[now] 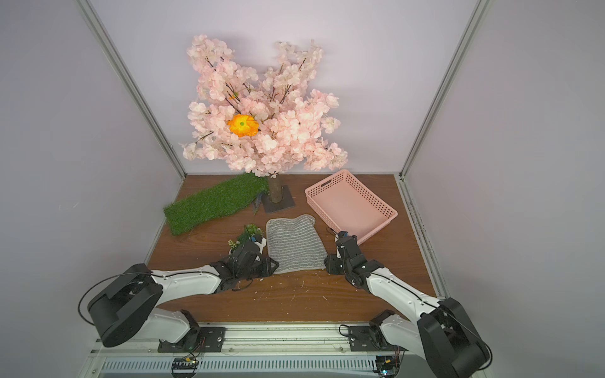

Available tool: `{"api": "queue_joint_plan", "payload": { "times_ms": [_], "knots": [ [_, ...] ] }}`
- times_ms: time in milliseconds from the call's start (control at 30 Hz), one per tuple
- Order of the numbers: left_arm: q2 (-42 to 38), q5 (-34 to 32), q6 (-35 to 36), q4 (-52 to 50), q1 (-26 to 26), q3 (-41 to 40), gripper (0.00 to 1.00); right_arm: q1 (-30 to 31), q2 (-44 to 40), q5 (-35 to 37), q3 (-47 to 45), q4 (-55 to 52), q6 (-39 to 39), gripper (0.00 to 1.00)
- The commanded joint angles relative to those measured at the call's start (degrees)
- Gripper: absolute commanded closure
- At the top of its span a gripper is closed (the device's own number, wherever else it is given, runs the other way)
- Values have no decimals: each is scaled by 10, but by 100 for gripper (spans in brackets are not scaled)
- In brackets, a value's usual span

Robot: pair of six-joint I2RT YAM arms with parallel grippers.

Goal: Fold the square dishcloth
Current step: Place the cleaning item at the center of the board, then flatten out the cleaning item at the center of the board.

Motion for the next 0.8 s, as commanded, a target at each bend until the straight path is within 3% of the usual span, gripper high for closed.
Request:
{"api": "queue_joint_plan", "payload": {
  "times_ms": [0,333,500,767],
  "knots": [
    [3,-18,-3,-13,-7,-2,72,7,12,-7,-11,13,10,54],
    [-5,-31,-3,-23,-11,-4,90,22,21,25,-19,-5,12,53],
    [-15,-37,0,-39,-12,5,99,27,29,7,-26,25,13,63],
    [-55,-55,5,-78,-12,19,100,45,42,9,-17,23,13,83]
  ]
}}
